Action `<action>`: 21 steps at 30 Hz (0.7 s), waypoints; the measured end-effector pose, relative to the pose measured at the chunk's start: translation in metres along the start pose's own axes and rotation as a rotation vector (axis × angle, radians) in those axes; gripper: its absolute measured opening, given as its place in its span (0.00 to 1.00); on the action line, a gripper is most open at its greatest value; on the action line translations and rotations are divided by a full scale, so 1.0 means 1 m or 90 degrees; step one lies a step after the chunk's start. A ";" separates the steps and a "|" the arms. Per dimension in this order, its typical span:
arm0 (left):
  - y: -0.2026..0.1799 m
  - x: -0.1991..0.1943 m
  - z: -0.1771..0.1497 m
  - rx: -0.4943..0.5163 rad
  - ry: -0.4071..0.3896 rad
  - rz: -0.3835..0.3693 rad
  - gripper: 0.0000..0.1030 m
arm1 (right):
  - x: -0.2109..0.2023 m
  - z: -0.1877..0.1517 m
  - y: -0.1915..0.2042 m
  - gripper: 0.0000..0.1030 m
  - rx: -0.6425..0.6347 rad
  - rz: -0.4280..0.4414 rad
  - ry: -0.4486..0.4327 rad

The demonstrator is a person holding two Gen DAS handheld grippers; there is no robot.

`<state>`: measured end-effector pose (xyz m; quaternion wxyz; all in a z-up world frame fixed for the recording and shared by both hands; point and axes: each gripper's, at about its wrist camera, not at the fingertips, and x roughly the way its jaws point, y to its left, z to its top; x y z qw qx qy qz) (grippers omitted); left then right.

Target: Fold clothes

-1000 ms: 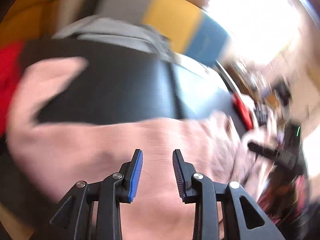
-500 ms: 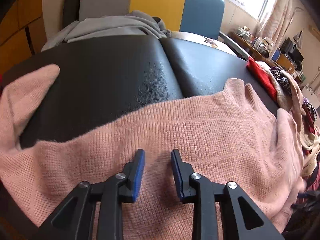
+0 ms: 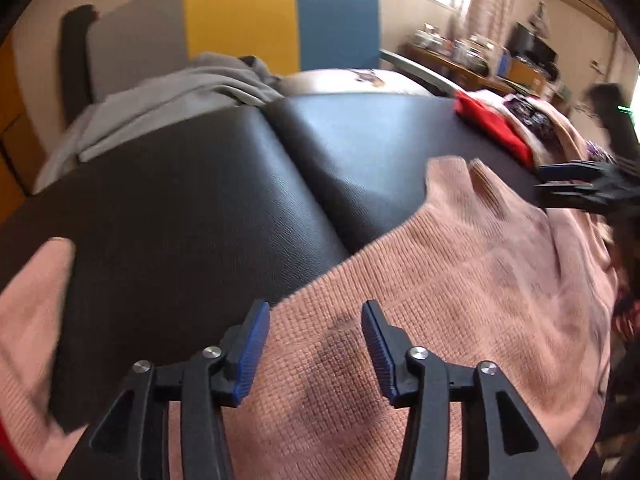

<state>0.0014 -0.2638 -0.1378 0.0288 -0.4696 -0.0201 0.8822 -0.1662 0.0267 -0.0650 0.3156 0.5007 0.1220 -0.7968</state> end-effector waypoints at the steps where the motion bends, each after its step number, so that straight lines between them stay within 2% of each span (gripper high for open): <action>1: 0.001 0.001 -0.004 0.005 -0.012 -0.004 0.55 | 0.021 -0.001 -0.005 1.00 0.016 -0.003 0.028; 3: 0.001 0.001 -0.014 0.018 -0.043 -0.012 0.59 | 0.033 -0.011 -0.004 1.00 0.009 -0.012 0.038; 5: -0.001 -0.002 -0.018 0.020 -0.040 -0.015 0.59 | 0.042 -0.022 -0.002 1.00 0.000 -0.021 0.046; 6: -0.002 -0.004 -0.021 0.019 -0.039 -0.010 0.51 | 0.042 -0.026 0.005 1.00 -0.019 -0.034 0.052; 7: -0.003 -0.008 -0.025 0.019 -0.046 -0.005 0.32 | 0.042 -0.028 0.010 0.99 -0.022 -0.037 0.050; 8: -0.004 -0.013 -0.029 0.018 -0.056 0.000 0.18 | 0.040 -0.029 0.014 0.92 -0.026 -0.036 0.050; 9: -0.002 -0.015 -0.031 0.006 -0.062 0.006 0.10 | 0.035 -0.029 0.022 0.73 -0.040 -0.031 0.041; 10: 0.003 -0.019 -0.035 -0.018 -0.070 0.017 0.10 | 0.030 -0.028 0.029 0.58 -0.045 -0.019 0.035; 11: 0.008 -0.020 -0.038 -0.040 -0.076 0.028 0.10 | 0.026 -0.026 0.036 0.28 -0.049 -0.005 0.030; 12: 0.013 -0.021 -0.041 -0.060 -0.082 0.040 0.09 | 0.024 -0.021 0.046 0.21 -0.053 0.004 0.027; 14: 0.033 -0.022 -0.038 -0.098 -0.094 0.080 0.09 | 0.024 -0.007 0.063 0.22 -0.063 0.016 0.005; 18: 0.072 -0.020 -0.020 -0.144 -0.120 0.121 0.09 | 0.038 0.034 0.091 0.20 -0.065 0.037 -0.039; 21: 0.097 -0.015 0.006 -0.123 -0.138 0.170 0.09 | 0.054 0.075 0.106 0.17 -0.058 0.035 -0.079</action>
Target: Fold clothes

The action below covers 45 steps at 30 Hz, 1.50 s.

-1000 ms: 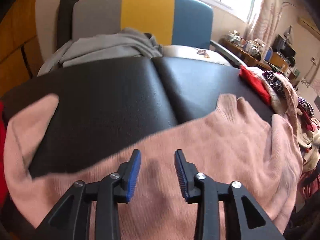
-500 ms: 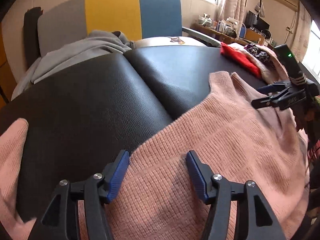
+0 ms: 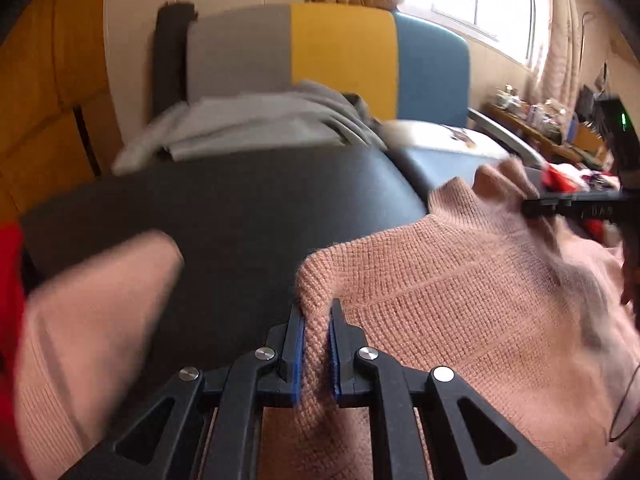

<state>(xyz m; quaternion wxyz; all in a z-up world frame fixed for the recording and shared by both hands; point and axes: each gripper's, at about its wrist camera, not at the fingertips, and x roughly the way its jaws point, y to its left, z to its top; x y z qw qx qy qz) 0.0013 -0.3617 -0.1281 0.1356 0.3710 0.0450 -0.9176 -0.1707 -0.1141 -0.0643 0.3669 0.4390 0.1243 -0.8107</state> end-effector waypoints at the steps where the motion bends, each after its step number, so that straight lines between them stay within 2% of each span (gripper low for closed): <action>1: 0.004 0.008 0.009 0.009 -0.002 0.010 0.09 | 0.006 0.015 0.003 0.15 0.005 -0.008 -0.013; 2: 0.008 0.015 0.017 0.017 -0.006 0.018 0.09 | 0.016 0.024 0.003 0.08 0.013 -0.018 -0.022; 5: 0.017 0.041 0.040 0.041 -0.010 0.051 0.09 | 0.027 0.061 0.003 0.08 0.030 -0.036 -0.039; 7: 0.021 0.064 0.054 0.055 0.001 0.078 0.10 | 0.049 0.077 -0.002 0.08 0.040 -0.054 -0.029; 10: 0.020 0.102 0.067 0.093 0.050 0.120 0.10 | 0.093 0.100 -0.030 0.08 0.074 -0.036 -0.010; 12: 0.023 0.112 0.077 0.101 0.062 0.130 0.13 | 0.094 0.098 -0.036 0.08 0.071 -0.024 -0.022; 14: 0.033 0.109 0.084 0.068 0.081 0.110 0.16 | 0.080 0.081 -0.041 0.09 0.072 0.012 -0.038; 16: 0.042 0.091 0.088 0.014 0.074 0.101 0.18 | 0.072 0.061 -0.047 0.12 0.075 0.056 -0.040; 18: 0.041 0.059 0.085 -0.001 0.047 0.102 0.18 | 0.062 0.032 -0.052 0.26 0.082 0.075 -0.025; 20: 0.036 0.028 0.076 -0.017 0.031 0.058 0.18 | 0.058 0.009 -0.056 0.33 0.095 0.083 -0.009; 21: 0.033 0.013 0.069 -0.026 0.028 0.026 0.18 | 0.055 -0.003 -0.057 0.33 0.101 0.084 -0.005; 24: 0.016 -0.031 0.030 -0.019 0.027 -0.032 0.18 | 0.040 -0.035 -0.056 0.35 0.132 0.094 -0.009; 25: 0.013 -0.038 0.016 -0.016 0.038 -0.035 0.18 | 0.034 -0.043 -0.053 0.36 0.138 0.098 -0.015; 27: 0.008 -0.048 -0.013 -0.012 0.065 -0.034 0.18 | 0.022 -0.061 -0.046 0.53 0.137 0.099 -0.026; 28: 0.005 -0.053 -0.027 -0.010 0.078 -0.034 0.18 | 0.018 -0.071 -0.042 0.57 0.133 0.091 -0.028; 30: 0.010 -0.060 -0.059 -0.034 0.110 -0.026 0.18 | 0.008 -0.089 -0.035 0.62 0.125 0.075 -0.033; 32: 0.019 -0.062 -0.082 -0.039 0.131 -0.006 0.19 | 0.002 -0.109 -0.035 0.66 0.115 0.027 -0.040; 35: 0.024 -0.079 -0.108 0.035 0.094 0.061 0.20 | -0.012 -0.132 -0.043 0.67 0.142 0.024 -0.061; 39: 0.031 -0.085 -0.110 0.067 0.099 0.070 0.20 | -0.021 -0.148 -0.052 0.70 0.171 0.078 -0.078; 41: 0.030 -0.091 -0.102 0.032 0.114 0.056 0.19 | -0.023 -0.153 -0.060 0.71 0.187 0.117 -0.093; 42: 0.029 -0.097 -0.099 0.007 0.114 0.040 0.19 | -0.023 -0.154 -0.066 0.75 0.207 0.148 -0.100; 43: 0.022 -0.107 -0.101 0.000 0.097 0.023 0.19 | -0.023 -0.156 -0.072 0.77 0.228 0.179 -0.106; 45: 0.005 -0.127 -0.108 -0.002 0.053 -0.012 0.19 | -0.025 -0.159 -0.071 0.80 0.223 0.188 -0.115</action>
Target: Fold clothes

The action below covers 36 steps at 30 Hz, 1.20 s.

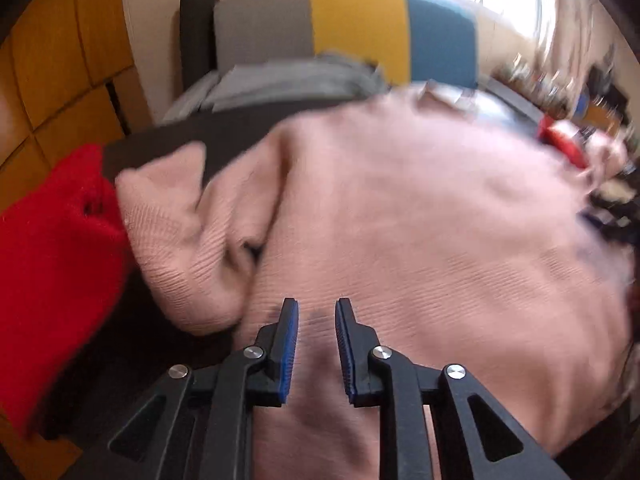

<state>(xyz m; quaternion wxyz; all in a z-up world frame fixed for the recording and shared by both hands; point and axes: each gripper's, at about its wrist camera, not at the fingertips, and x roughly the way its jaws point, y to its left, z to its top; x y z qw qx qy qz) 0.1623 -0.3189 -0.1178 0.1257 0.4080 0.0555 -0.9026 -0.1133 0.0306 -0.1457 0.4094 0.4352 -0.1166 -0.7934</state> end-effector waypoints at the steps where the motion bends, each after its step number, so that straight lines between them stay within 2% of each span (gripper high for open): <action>1: -0.009 -0.003 -0.006 0.011 -0.003 -0.012 0.19 | -0.001 -0.002 0.001 0.81 -0.005 0.004 -0.003; 4: -0.025 0.004 -0.032 0.048 0.023 -0.016 0.20 | -0.001 -0.009 0.015 0.93 -0.041 0.000 0.004; 5: -0.024 0.004 -0.036 0.051 0.013 -0.012 0.21 | 0.000 -0.013 0.023 0.98 -0.055 -0.004 0.011; 9: -0.001 0.004 -0.036 -0.018 0.034 -0.039 0.22 | -0.002 -0.025 0.034 0.99 -0.139 -0.046 0.042; 11: 0.000 0.007 -0.030 -0.023 0.047 -0.035 0.22 | -0.007 -0.029 0.029 0.99 -0.126 -0.035 0.029; 14: -0.012 0.007 -0.009 -0.026 0.041 -0.036 0.22 | -0.014 -0.029 0.021 0.95 -0.088 -0.022 0.004; 18: -0.035 0.007 0.026 -0.026 0.007 -0.066 0.22 | -0.018 -0.023 0.022 0.92 -0.057 -0.061 0.001; 21: -0.047 0.025 0.062 -0.005 -0.010 -0.072 0.22 | -0.018 -0.008 0.032 0.93 -0.084 -0.086 0.005; 23: -0.054 0.042 0.089 0.000 -0.023 -0.067 0.22 | -0.016 0.010 0.036 0.93 -0.088 -0.079 -0.001; 26: -0.056 0.071 0.124 -0.001 -0.036 -0.064 0.22 | -0.004 0.046 0.045 0.93 -0.091 -0.057 -0.014; 28: -0.059 0.092 0.146 -0.001 -0.036 -0.064 0.22 | 0.016 0.067 0.056 0.93 -0.103 -0.017 -0.006; 29: -0.060 0.104 0.155 0.000 -0.031 -0.065 0.23 | 0.029 0.077 0.063 0.93 -0.112 0.008 0.004; 32: -0.057 0.147 0.169 0.004 0.001 -0.042 0.23 | 0.076 0.098 0.074 0.92 -0.140 0.012 0.051; 34: -0.048 0.175 0.167 0.008 0.028 -0.004 0.23 | 0.114 0.110 0.063 0.91 -0.137 -0.045 0.092; 35: -0.041 0.183 0.161 -0.011 0.029 0.015 0.25 | 0.129 0.113 0.055 0.90 -0.131 -0.077 0.108; 36: -0.031 0.184 0.157 -0.035 0.016 -0.003 0.26 | 0.141 0.116 0.048 0.90 -0.129 -0.102 0.100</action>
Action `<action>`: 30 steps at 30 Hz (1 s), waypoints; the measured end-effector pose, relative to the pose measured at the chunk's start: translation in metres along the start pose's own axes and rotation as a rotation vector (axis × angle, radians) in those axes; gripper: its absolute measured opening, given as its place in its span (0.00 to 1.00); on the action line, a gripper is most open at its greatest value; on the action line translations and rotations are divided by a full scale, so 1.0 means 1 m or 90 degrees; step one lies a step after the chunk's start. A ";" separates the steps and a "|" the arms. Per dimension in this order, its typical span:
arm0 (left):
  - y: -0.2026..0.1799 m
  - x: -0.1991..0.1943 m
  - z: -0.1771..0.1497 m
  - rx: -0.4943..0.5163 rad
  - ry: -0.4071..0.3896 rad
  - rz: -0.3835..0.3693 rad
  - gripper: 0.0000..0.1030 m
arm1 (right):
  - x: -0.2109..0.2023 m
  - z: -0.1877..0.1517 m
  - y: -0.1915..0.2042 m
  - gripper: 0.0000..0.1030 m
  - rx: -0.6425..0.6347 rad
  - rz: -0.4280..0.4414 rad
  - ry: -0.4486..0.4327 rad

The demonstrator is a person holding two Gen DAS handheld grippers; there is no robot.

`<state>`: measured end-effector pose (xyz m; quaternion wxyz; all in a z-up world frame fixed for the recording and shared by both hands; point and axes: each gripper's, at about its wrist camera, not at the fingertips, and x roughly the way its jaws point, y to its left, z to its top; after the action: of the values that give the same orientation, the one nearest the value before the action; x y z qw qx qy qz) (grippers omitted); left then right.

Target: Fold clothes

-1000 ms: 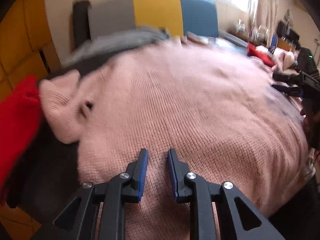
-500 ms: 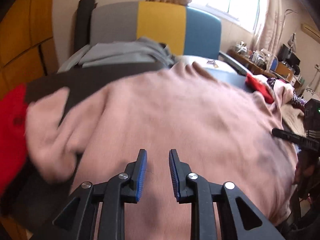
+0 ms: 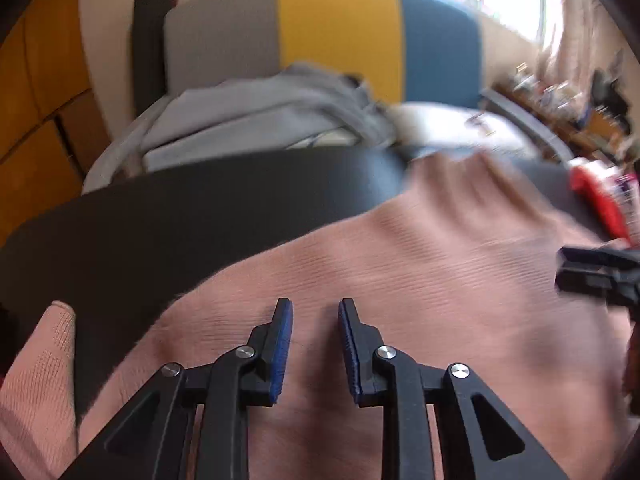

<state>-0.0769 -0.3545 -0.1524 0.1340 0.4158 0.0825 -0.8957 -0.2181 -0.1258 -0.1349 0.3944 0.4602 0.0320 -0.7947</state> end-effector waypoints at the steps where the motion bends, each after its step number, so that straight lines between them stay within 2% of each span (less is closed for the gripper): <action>1: 0.013 0.002 0.001 -0.029 -0.004 -0.010 0.26 | 0.003 0.004 -0.002 0.90 -0.005 -0.008 -0.028; 4: 0.047 0.013 0.009 -0.080 -0.008 0.008 0.26 | 0.017 0.021 -0.001 0.93 0.021 0.003 -0.050; 6: 0.058 0.019 0.013 -0.084 -0.007 0.017 0.26 | 0.029 0.029 0.008 0.98 0.011 0.004 -0.052; 10: 0.055 0.021 0.013 -0.068 -0.009 0.035 0.26 | 0.036 0.032 0.021 1.00 -0.018 -0.014 -0.050; 12: 0.053 0.017 0.013 -0.067 -0.007 0.053 0.26 | 0.031 0.031 0.014 1.00 0.003 0.012 -0.060; 13: 0.050 0.012 0.014 -0.070 -0.008 0.064 0.26 | 0.027 0.030 0.011 1.00 0.019 0.025 -0.066; 15: 0.044 -0.004 0.016 -0.078 -0.024 0.071 0.25 | 0.014 0.029 0.007 0.89 0.024 0.003 -0.063; 17: 0.033 -0.027 0.012 -0.087 -0.057 0.038 0.26 | -0.014 0.025 0.000 0.88 0.011 -0.043 -0.094; 19: 0.017 -0.044 0.001 -0.077 -0.068 0.000 0.26 | -0.050 0.021 -0.015 0.88 0.007 -0.073 -0.141; 24: -0.017 -0.056 -0.040 -0.044 -0.030 -0.062 0.27 | -0.142 0.016 -0.088 0.92 0.045 -0.239 -0.167; 27: -0.028 -0.050 -0.059 -0.045 -0.003 -0.077 0.28 | -0.193 0.022 -0.147 0.94 0.121 -0.331 -0.178; 30: -0.030 -0.047 -0.066 -0.050 0.001 -0.077 0.29 | -0.238 0.023 -0.204 0.94 0.218 -0.387 -0.192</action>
<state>-0.0088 -0.3005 -0.1574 0.0957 0.4050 0.1430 -0.8980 -0.3055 0.1469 -0.0052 0.0582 0.3665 -0.0247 -0.9283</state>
